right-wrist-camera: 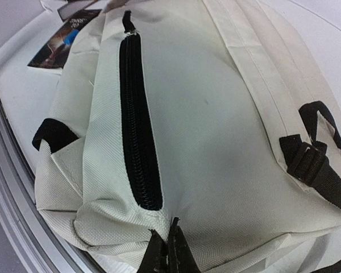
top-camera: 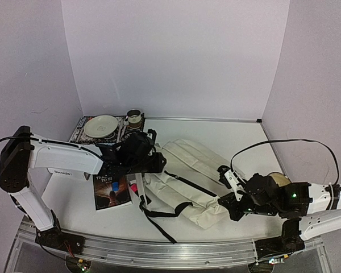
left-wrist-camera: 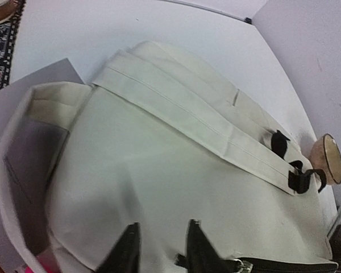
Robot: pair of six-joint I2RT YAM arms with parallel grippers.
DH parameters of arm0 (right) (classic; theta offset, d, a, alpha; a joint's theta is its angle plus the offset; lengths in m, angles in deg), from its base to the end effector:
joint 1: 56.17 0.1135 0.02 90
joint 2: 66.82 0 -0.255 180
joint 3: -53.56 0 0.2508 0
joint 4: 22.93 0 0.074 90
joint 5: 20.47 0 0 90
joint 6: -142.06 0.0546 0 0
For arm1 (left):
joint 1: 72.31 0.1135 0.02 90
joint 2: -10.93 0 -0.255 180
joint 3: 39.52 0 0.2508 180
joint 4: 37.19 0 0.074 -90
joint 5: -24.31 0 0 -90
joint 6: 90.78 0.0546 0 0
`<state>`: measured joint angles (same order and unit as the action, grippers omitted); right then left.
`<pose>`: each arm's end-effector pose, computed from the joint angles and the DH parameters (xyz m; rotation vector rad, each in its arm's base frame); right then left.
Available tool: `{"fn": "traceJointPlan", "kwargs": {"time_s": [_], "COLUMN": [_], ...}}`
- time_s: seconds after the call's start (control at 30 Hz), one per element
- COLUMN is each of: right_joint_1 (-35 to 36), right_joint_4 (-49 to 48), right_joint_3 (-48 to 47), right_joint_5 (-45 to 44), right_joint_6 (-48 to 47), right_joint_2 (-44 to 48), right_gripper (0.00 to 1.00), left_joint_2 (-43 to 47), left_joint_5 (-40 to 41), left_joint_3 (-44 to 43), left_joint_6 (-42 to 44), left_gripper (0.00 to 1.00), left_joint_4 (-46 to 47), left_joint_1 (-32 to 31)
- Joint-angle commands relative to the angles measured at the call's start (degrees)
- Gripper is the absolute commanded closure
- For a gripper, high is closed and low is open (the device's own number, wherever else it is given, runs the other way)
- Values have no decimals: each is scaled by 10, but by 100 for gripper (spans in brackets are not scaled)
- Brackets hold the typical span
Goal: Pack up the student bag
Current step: Zip the pocket on the back of the bag in the student bag, then pass from the right arm to the left
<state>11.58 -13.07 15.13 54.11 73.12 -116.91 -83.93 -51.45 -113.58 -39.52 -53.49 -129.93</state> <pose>0.0967 0.1980 0.2120 -0.6240 1.9114 0.7599 0.2134 -0.3114 0.2020 0.2333 2.2638 -0.6529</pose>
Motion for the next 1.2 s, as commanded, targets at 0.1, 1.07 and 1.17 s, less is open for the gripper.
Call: {"fn": "traceJointPlan", "kwargs": {"time_s": [0.1, 1.07, 1.17], "right_joint_1": [-4, -4, -4], "right_joint_4": [61, 137, 137], "right_joint_3": [-80, -214, -224], "right_joint_5": [-43, -45, -50], "right_joint_6": [5, 18, 14], "right_joint_2": [-14, -34, -34], "right_gripper": [100, 100, 100], "left_joint_2": [112, 145, 120], "left_joint_5": [2, -1, -5], "left_joint_3": [38, 165, 142], "left_joint_6": [158, 791, 821], "left_gripper": [34, 18, 20], "left_joint_4": [-16, 114, 113], "left_joint_1": [5, -105, -113]}}
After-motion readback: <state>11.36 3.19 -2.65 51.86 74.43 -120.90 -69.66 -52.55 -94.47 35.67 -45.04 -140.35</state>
